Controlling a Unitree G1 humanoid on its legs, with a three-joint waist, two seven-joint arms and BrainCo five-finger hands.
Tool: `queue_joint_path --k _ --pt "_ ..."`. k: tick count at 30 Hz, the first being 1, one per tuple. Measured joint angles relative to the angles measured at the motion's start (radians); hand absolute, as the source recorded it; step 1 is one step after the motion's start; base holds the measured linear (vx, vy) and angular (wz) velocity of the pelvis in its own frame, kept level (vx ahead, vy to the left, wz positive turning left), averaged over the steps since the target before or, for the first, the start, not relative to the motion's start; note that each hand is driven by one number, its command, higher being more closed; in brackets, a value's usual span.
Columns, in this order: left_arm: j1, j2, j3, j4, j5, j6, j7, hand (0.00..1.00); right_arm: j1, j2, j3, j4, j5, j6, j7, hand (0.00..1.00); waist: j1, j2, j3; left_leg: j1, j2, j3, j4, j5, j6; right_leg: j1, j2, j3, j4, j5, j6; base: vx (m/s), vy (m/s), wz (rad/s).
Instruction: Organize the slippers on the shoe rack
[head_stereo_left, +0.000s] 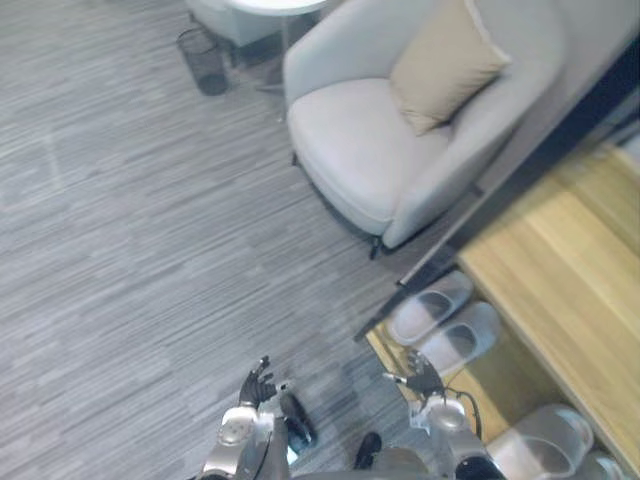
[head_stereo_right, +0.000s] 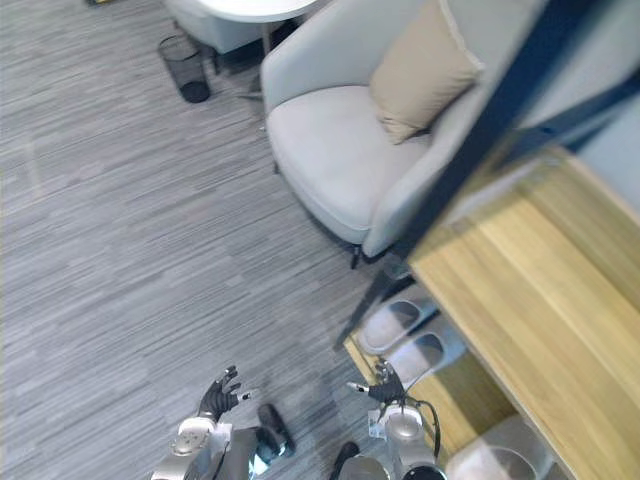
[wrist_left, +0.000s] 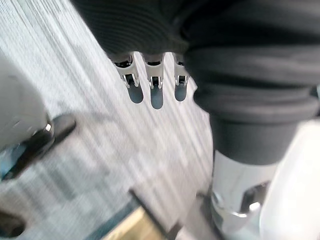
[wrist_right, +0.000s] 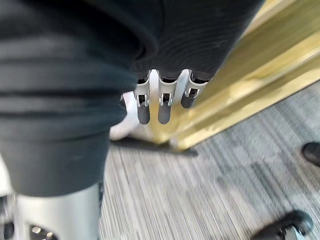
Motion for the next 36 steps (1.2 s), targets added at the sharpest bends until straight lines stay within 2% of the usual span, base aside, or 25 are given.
queue_joint_path --k 2,5,7,8,9,12,13,14,15,16,18,19,20,21,22,23,25,28,29,30,31,32,33,34,36 --pt "-0.001 0.015 0.002 0.013 0.0 0.0 0.001 0.0 0.001 0.008 0.004 0.001 0.0 0.0 0.004 0.0 -0.003 0.004 -0.001 0.037 -0.033 -0.065 -0.069 0.027 0.01 0.014 0.003 0.008 0.005 -0.02 -0.012 0.13 0.128 0.86" --pt "0.004 0.027 0.01 0.056 0.001 0.001 0.002 0.0 -0.01 0.009 0.011 0.001 -0.003 0.001 0.008 0.0 0.002 0.005 0.0 0.08 -0.041 -0.116 -0.133 0.055 0.001 0.007 0.035 0.018 -0.049 -0.019 -0.018 0.05 0.028 0.51" --pt "0.021 0.022 0.01 0.077 0.006 0.002 0.002 0.0 -0.007 0.012 0.014 0.001 -0.006 0.002 0.009 0.0 0.003 -0.001 -0.001 0.121 -0.054 -0.134 -0.163 0.068 -0.008 0.008 0.037 0.033 -0.101 0.015 -0.039 0.01 -0.031 0.33" --pt "0.035 0.021 0.012 0.078 0.008 0.002 0.001 0.0 -0.008 0.016 0.017 0.001 -0.014 0.002 0.009 0.0 0.003 -0.013 -0.004 0.138 -0.072 -0.147 -0.176 0.072 -0.015 -0.003 0.025 0.033 -0.099 0.068 -0.034 0.0 -0.038 0.32" --pt "0.042 0.016 0.012 0.087 0.009 0.002 0.002 0.0 -0.008 0.015 0.019 0.003 -0.021 0.002 0.009 0.0 0.004 -0.012 -0.008 0.154 -0.08 -0.157 -0.198 0.08 -0.022 -0.006 0.004 0.029 -0.05 0.049 -0.009 0.0 -0.033 0.25" --pt "0.065 -0.002 0.011 0.095 0.008 0.001 0.001 0.0 -0.006 0.004 0.037 0.003 -0.022 0.005 0.013 0.0 0.002 0.016 -0.017 0.178 -0.079 -0.204 -0.267 0.078 -0.041 -0.11 -0.067 0.029 0.252 0.027 -0.007 -0.03 0.022 0.34" --pt "0.066 0.004 0.011 0.095 0.008 0.001 0.002 0.0 0.006 0.004 0.04 0.003 -0.022 0.008 0.017 0.0 0.003 0.008 -0.013 0.192 -0.084 -0.226 -0.267 0.078 -0.041 -0.135 -0.101 0.042 0.361 0.035 -0.019 -0.04 0.064 0.73" --pt "0.069 0.012 0.012 0.094 0.008 0.001 0.002 0.0 0.021 0.006 0.041 0.003 -0.022 0.011 0.023 0.0 0.0 0.0 -0.01 0.209 -0.09 -0.262 -0.266 0.077 -0.039 -0.163 -0.124 0.082 0.471 0.066 -0.066 0.03 0.038 1.03" --pt "0.073 0.018 0.012 0.091 0.008 0.001 0.003 0.0 0.036 0.015 0.04 0.003 -0.022 0.014 0.028 0.0 -0.006 -0.006 -0.003 0.236 -0.091 -0.324 -0.259 0.072 -0.026 -0.233 -0.12 0.18 0.596 0.076 -0.093 0.09 -0.046 1.11" --pt "0.069 0.024 0.014 0.09 0.008 0.002 0.004 0.0 0.044 0.02 0.041 0.003 -0.022 0.015 0.029 0.0 -0.015 -0.005 -0.001 0.234 -0.084 -0.358 -0.244 0.067 -0.022 -0.254 -0.089 0.232 0.606 0.02 -0.073 0.1 -0.095 1.24" --pt "0.066 0.026 0.036 0.089 0.008 0.002 0.006 0.0 0.049 0.021 0.051 0.003 -0.022 0.016 0.033 0.0 -0.025 -0.007 0.001 0.223 -0.062 -0.444 -0.212 0.054 -0.016 -0.309 -0.015 0.297 0.553 -0.058 -0.069 0.13 -0.178 1.4" --pt "0.063 0.023 0.048 0.09 0.008 0.002 0.006 0.0 0.049 0.021 0.057 0.002 -0.021 0.015 0.032 0.0 -0.033 -0.006 0.004 0.233 -0.058 -0.521 -0.206 0.051 -0.021 -0.35 0.039 0.335 0.431 -0.064 -0.058 0.17 -0.186 1.36" --pt "0.062 0.023 0.048 0.09 0.008 0.002 0.006 0.0 0.049 0.021 0.059 0.001 -0.021 0.015 0.032 0.0 -0.036 -0.006 0.004 0.233 -0.058 -0.538 -0.204 0.05 -0.023 -0.355 0.048 0.342 0.4 -0.062 -0.056 0.17 -0.149 1.51" --pt "0.057 0.023 0.048 0.089 0.008 0.002 0.006 0.0 0.052 0.021 0.064 0.001 -0.021 0.016 0.033 0.0 -0.042 -0.007 0.005 0.24 -0.058 -0.576 -0.2 0.052 -0.039 -0.352 0.07 0.366 0.295 -0.038 -0.042 0.2 -0.18 1.39" --pt "0.057 0.026 0.048 0.09 0.008 0.002 0.006 0.0 0.061 0.021 0.081 -0.003 -0.021 0.014 0.033 0.0 -0.042 -0.018 0.001 0.246 -0.071 -0.633 -0.187 0.035 -0.06 -0.347 0.091 0.415 0.141 0.036 -0.059 0.22 -0.192 1.3" --pt "0.057 0.027 0.048 0.09 0.009 0.002 0.006 0.0 0.062 0.022 0.081 -0.003 -0.021 0.014 0.034 0.0 -0.042 -0.02 0.0 0.247 -0.073 -0.643 -0.184 0.031 -0.064 -0.347 0.092 0.423 0.128 0.045 -0.064 0.31 -0.257 1.23" --pt "0.047 0.033 0.048 0.09 0.015 0.001 0.005 0.0 0.08 0.027 0.08 -0.003 -0.021 0.014 0.036 0.0 -0.044 -0.054 -0.006 0.259 -0.1 -0.714 -0.137 -0.032 -0.089 -0.323 0.089 0.453 0.06 0.14 -0.099 0.3 -0.246 1.02" --pt "0.034 0.016 0.044 0.096 0.021 0.004 0.002 0.0 0.076 0.013 0.073 -0.021 -0.019 0.014 0.04 0.0 -0.041 0.006 -0.002 0.257 -0.031 -0.733 -0.069 -0.103 -0.151 -0.28 0.13 0.394 0.072 0.083 -0.115 0.37 -0.238 0.53" --pt "0.034 0.014 0.043 0.096 0.033 0.004 0.002 0.0 0.076 0.015 0.068 -0.042 -0.019 0.01 0.041 0.0 -0.05 0.022 -0.006 0.233 -0.002 -0.716 -0.012 -0.125 -0.191 -0.262 0.147 0.366 0.056 0.072 -0.12 0.48 -0.241 0.42" --pt "0.023 0.012 0.042 0.095 0.039 0.005 -0.001 0.0 0.076 0.016 0.061 -0.04 -0.019 0.008 0.042 0.0 -0.057 0.021 -0.005 0.188 0.016 -0.692 0.084 -0.142 -0.241 -0.24 0.156 0.351 0.041 0.064 -0.128 0.39 -0.178 0.54" --pt "0.012 0.009 0.044 0.094 0.039 0.004 -0.001 0.0 0.078 0.016 0.049 -0.039 -0.019 0.008 0.044 0.0 -0.055 0.018 -0.003 0.138 0.038 -0.66 0.213 -0.151 -0.307 -0.204 0.167 0.338 0.007 0.064 -0.13 0.41 -0.15 0.38" --pt "0.001 0.003 0.051 0.094 0.038 0.005 -0.001 0.0 0.08 0.016 0.05 -0.04 -0.018 0.007 0.043 0.0 -0.046 0.013 0.001 0.08 0.079 -0.602 0.384 -0.146 -0.327 -0.144 0.176 0.328 -0.031 0.061 -0.138 0.41 -0.101 0.23" --pt "0.0 0.002 0.051 0.093 0.037 0.005 0.0 0.0 0.079 0.01 0.051 -0.039 -0.014 0.007 0.04 0.0 -0.043 0.008 0.006 0.044 0.128 -0.531 0.509 -0.148 -0.315 -0.087 0.181 0.317 -0.064 0.059 -0.141 0.41 -0.078 0.19" --pt "-0.004 0.002 0.054 0.091 0.037 0.005 0.0 0.0 0.078 0.005 0.051 -0.039 -0.006 0.006 0.038 0.0 -0.041 0.001 0.009 0.02 0.162 -0.476 0.576 -0.154 -0.285 -0.044 0.179 0.312 -0.091 0.059 -0.141 0.36 -0.031 0.21" --pt "-0.011 0.002 0.077 0.066 0.035 0.002 0.001 0.0 0.062 -0.007 0.047 -0.039 0.001 0.004 0.033 0.0 -0.032 -0.013 0.014 -0.058 0.221 -0.386 0.583 -0.176 -0.22 0.009 0.162 0.301 -0.125 0.058 -0.14 0.28 0.029 0.13"
